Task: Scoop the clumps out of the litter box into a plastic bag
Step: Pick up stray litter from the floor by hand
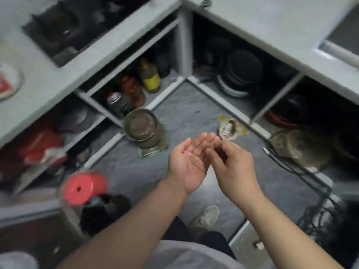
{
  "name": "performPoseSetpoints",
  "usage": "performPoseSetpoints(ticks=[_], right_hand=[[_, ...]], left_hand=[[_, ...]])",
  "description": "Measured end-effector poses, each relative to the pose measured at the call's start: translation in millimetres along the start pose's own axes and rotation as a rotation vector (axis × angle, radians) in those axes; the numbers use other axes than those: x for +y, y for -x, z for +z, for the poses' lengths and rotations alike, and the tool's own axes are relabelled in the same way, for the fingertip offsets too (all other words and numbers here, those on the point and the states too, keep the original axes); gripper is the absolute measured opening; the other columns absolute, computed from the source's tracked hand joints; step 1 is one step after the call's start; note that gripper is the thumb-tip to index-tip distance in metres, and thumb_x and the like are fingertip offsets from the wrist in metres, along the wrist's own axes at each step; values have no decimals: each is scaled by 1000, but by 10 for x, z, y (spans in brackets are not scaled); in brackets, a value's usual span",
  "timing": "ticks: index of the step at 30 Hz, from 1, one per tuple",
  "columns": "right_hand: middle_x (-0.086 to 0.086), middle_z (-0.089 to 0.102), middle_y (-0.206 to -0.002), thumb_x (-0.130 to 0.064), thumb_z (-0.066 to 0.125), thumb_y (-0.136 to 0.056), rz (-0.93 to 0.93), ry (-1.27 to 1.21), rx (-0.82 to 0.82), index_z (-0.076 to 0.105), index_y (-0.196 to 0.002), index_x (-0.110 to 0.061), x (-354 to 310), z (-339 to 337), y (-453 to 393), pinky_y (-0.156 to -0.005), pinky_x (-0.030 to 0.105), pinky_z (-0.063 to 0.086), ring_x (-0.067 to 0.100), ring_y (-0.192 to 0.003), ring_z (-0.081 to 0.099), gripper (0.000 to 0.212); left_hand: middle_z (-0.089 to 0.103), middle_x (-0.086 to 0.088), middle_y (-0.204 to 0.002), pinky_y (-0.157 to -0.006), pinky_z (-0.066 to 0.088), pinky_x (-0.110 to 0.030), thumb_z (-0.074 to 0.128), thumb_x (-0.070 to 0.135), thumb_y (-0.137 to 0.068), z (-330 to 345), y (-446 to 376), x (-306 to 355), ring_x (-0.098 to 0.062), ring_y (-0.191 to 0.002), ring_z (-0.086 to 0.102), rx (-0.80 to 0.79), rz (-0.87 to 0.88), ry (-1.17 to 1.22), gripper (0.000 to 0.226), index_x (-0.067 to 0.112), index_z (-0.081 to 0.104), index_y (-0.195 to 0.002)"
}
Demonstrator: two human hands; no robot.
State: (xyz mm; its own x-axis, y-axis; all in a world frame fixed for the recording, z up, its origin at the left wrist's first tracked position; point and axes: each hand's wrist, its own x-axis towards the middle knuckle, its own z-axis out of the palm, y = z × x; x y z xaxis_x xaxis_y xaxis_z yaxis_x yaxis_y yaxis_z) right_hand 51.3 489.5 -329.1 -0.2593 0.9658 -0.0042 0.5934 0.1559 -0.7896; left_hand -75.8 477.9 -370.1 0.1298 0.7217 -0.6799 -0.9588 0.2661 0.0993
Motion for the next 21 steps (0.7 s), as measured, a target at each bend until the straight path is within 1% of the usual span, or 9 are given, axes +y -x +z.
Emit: performPoseSetpoints(ticks=[3,6,8,11,13,15,17,19,21], right_hand=[[-2,61,-70,-14,70,-89,-80,-13,-166,64,-76,-10,-391,676,-23,-67,33,45,14,-68,54,15],[-2,64,-71,-13,68,-90,-150,-2,-309,66,-77,-10,-791,1440,50,-69,35,45,14,-69,55,14],[-4,66,-73,-14,66,-92,-145,-4,-418,66,-77,-14,-1064,1975,153,-68,35,48,12,-68,58,14],[-11,68,-76,-14,66,-92,-168,-25,-560,67,-79,-20,-1455,2717,367,-66,20,48,5,-71,63,15],[-11,68,-77,-13,66,-92,-205,-20,-647,69,-80,-18,-1677,3156,508,-65,16,46,5,-73,63,13],[-8,69,-79,-14,65,-93,-222,-5,-744,70,-82,-16,-1844,3551,643,-66,19,48,7,-73,63,11],[-12,68,-77,-13,66,-92,-240,-2,-821,70,-83,-17,-1968,3887,779,-65,11,45,2,-73,63,10],[-17,63,-71,-9,67,-90,-277,4,-882,67,-80,-20,-2044,4165,910,-63,3,39,-5,-71,61,15],[-18,61,-67,-7,68,-88,-296,30,-937,66,-77,-22,-2050,4425,1020,-63,2,39,-7,-69,59,19]], left_hand=[[71,-27,-120,-80,64,-39,41,24,-104,-537,316,550,-39,-104,74,44,147,107,50,-8,78,-94],[71,-26,-120,-84,63,-41,41,23,-104,-1158,644,1079,-38,-104,74,108,263,199,44,-7,72,-105],[71,-26,-120,-89,62,-40,41,23,-104,-1597,878,1419,-36,-104,74,150,316,255,41,-6,70,-109],[72,-25,-119,-103,53,-41,41,24,-104,-2255,1256,1839,-36,-106,74,197,401,355,47,-6,78,-100],[72,-24,-120,-107,49,-42,42,26,-103,-2651,1490,2070,-36,-109,73,221,456,416,49,-4,80,-97],[72,-23,-121,-102,54,-41,42,27,-103,-3022,1677,2228,-34,-108,73,251,518,485,48,-4,79,-100],[73,-22,-119,-93,60,-40,41,27,-104,-3351,1823,2312,-33,-106,74,270,570,552,46,-5,74,-108],[73,-22,-118,-95,57,-42,40,28,-105,-3614,1928,2348,-33,-106,74,294,612,606,44,-3,68,-114],[73,-22,-118,-97,55,-42,41,28,-104,-3857,1988,2367,-33,-106,74,305,646,672,45,-4,72,-111]])
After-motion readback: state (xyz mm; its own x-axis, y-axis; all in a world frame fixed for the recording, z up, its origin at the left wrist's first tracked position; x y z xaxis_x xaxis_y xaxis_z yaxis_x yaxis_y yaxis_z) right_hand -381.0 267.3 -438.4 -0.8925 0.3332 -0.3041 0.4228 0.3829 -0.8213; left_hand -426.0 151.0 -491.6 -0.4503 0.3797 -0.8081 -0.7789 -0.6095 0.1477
